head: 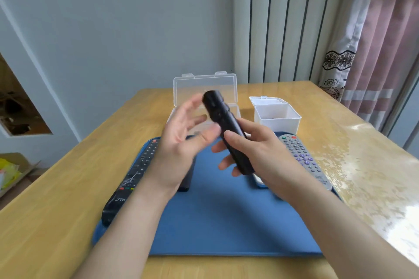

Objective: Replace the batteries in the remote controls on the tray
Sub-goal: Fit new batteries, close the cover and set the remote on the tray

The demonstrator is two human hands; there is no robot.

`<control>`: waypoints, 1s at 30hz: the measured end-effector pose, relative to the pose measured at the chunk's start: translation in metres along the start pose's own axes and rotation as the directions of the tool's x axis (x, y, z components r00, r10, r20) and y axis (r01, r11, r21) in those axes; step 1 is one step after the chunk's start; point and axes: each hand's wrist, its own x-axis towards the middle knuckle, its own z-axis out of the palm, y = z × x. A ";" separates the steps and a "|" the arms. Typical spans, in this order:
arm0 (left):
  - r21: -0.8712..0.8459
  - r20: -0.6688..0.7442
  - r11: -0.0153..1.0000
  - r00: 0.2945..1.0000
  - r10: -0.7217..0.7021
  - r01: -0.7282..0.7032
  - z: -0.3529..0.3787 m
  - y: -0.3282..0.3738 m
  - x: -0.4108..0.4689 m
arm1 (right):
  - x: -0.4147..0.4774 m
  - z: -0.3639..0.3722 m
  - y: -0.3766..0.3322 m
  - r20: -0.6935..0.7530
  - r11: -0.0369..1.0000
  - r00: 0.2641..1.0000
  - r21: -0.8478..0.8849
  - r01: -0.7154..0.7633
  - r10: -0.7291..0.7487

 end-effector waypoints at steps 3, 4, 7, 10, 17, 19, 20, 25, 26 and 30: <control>0.004 -0.100 0.998 0.993 -0.059 0.060 -0.007 -0.005 0.005 | -0.002 -0.001 -0.003 0.177 0.998 0.984 -0.048 -0.026 0.034; 0.008 -0.106 0.997 0.992 -0.070 0.072 -0.007 -0.007 0.005 | -0.002 0.000 -0.003 0.192 0.998 0.981 -0.044 -0.033 0.040; -0.016 -0.219 0.999 0.975 -0.042 0.040 -0.009 -0.009 0.005 | 0.000 -0.007 -0.003 0.299 0.994 0.952 0.064 -0.093 0.070; -0.163 -0.315 0.986 0.945 -0.091 0.041 -0.017 -0.010 0.007 | -0.003 -0.022 -0.009 0.462 0.962 0.887 0.231 -0.147 0.025; -0.250 -0.318 0.964 0.933 -0.168 0.088 -0.018 -0.013 0.006 | -0.004 -0.015 -0.008 0.399 0.972 0.916 0.227 -0.062 -0.035; -0.234 -0.342 0.969 0.926 -0.162 0.083 -0.020 -0.014 0.006 | -0.004 -0.009 -0.005 0.357 0.982 0.933 0.189 -0.031 -0.040; -0.219 -0.353 0.972 0.922 -0.156 0.080 -0.021 -0.015 0.007 | -0.004 -0.006 -0.004 0.338 0.986 0.940 0.168 -0.018 -0.040; -0.214 -0.286 0.976 0.954 -0.090 0.028 -0.021 -0.012 0.007 | -0.007 -0.006 -0.006 0.372 0.990 0.928 0.123 -0.074 0.023; -0.220 -0.205 0.975 0.976 -0.080 0.034 -0.015 -0.010 0.006 | -0.008 -0.002 -0.007 0.399 0.974 0.915 0.175 -0.140 0.060; -0.024 0.029 0.993 0.993 -0.111 0.111 0.000 -0.011 0.000 | -0.010 0.014 -0.009 0.191 0.950 0.947 0.127 -0.284 0.258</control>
